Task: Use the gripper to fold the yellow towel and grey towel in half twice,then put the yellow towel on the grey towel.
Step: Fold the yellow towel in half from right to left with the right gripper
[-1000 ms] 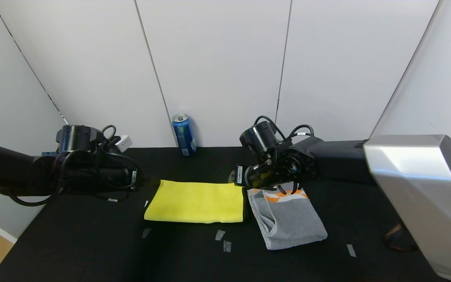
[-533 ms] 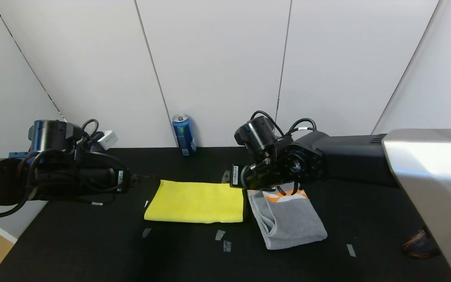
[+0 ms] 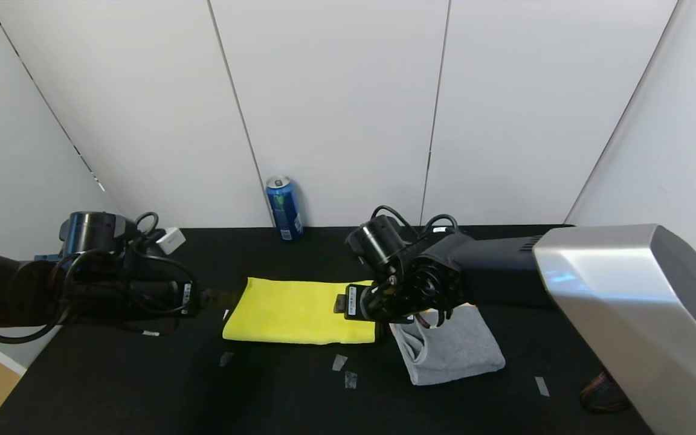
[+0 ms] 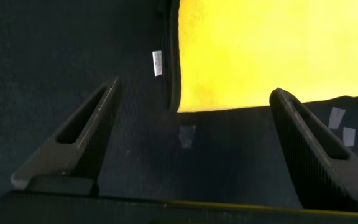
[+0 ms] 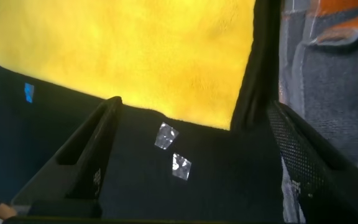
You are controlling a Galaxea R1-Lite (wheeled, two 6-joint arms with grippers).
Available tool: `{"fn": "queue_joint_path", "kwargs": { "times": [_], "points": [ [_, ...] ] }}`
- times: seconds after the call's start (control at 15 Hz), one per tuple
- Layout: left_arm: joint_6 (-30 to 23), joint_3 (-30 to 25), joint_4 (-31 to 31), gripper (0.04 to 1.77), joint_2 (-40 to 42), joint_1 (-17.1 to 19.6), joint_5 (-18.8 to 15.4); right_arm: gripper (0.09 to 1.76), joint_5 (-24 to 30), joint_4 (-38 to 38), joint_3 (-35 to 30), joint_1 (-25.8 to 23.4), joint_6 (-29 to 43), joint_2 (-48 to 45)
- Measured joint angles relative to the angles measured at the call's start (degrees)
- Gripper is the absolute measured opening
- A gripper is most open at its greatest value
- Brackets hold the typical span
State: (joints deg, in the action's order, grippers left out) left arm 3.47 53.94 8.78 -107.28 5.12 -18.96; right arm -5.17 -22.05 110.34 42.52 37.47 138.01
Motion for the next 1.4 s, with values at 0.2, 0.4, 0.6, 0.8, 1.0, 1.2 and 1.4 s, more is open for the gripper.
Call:
{"fn": "queue_joint_path", "kwargs": {
  "times": [0.2,0.4,0.6,0.8,1.0,1.2,1.4],
  "points": [
    [0.2,-0.1,0.0,1.69,-1.7,-0.2,0.0,1.69,0.4,0.0,0.0,0.2,1.4,1.5],
    [0.2,-0.3,0.0,1.69,-2.4,-0.2,0.0,1.69,0.5,0.0,0.0,0.2,1.5,2.7],
    [0.2,-0.4,0.0,1.70,-2.6,-0.2,0.0,1.70,0.5,0.2,0.3,0.4,1.5,3.9],
    [0.2,-0.5,0.0,1.70,-2.6,-0.2,0.0,1.70,0.4,0.3,1.0,0.4,1.5,4.7],
    [0.2,-0.6,0.0,1.71,-2.6,-0.2,0.0,1.70,0.4,0.3,2.2,0.4,1.5,5.6],
    [0.2,-0.6,0.0,1.71,-2.6,-0.2,0.0,1.70,0.1,0.7,2.6,0.4,1.4,6.2],
    [0.2,-0.9,0.1,1.71,-2.5,-0.2,0.1,1.70,-0.3,0.7,3.0,0.4,1.3,6.7]
  ]
}}
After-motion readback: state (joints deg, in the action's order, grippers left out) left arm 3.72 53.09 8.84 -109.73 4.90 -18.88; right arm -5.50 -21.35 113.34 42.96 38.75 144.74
